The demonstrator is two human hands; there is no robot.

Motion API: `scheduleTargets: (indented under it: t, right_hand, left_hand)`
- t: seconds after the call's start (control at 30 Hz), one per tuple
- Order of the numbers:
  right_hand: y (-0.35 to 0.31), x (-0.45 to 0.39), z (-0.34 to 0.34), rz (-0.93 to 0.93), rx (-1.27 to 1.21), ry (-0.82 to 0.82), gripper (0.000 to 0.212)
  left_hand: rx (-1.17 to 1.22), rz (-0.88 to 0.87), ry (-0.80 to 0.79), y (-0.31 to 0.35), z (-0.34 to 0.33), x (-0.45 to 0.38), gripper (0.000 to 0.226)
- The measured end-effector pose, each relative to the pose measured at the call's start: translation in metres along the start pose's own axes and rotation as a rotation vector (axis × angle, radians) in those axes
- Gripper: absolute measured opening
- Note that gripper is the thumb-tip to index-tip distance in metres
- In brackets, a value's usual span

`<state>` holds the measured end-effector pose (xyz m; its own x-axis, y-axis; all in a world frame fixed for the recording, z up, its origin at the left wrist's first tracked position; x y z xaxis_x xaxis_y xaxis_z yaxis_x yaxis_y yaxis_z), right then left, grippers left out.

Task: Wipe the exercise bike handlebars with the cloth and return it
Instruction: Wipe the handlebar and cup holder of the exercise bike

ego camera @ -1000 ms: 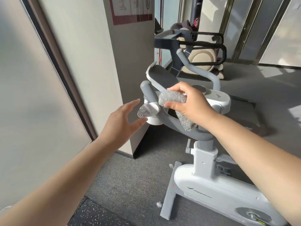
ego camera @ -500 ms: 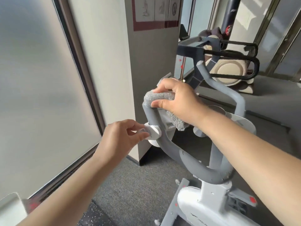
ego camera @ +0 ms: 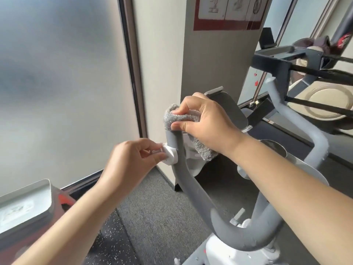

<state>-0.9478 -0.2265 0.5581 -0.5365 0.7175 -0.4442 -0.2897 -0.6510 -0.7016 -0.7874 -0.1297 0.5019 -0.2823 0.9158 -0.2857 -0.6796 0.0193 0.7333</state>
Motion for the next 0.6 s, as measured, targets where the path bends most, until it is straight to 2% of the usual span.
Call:
scheduleTargets:
  t: [0.23,0.4,0.6]
  right_hand:
    - [0.022,0.043,0.0,0.014,0.023,-0.052,0.022]
    - [0.0,0.011,-0.001,0.003,0.055,0.093,0.019]
    - [0.009,0.047,-0.006,-0.066,0.08,-0.06,0.025]
  left_hand:
    - [-0.091,0.019,0.061,0.013,-0.003,0.013,0.023]
    - [-0.1,0.025,0.056,0.016,-0.003,0.018,0.024]
    - [-0.073,0.037,0.037,0.014,-0.003,0.02,0.027]
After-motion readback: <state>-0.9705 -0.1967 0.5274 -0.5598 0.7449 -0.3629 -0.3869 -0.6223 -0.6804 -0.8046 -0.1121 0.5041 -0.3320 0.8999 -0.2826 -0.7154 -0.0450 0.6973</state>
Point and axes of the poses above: each hand's wrist, its own x-axis away from the middle knuckle, its own z-axis out of the back of the hand, y = z × x, the point moved 1 cm from there along -x, towards the middle knuckle
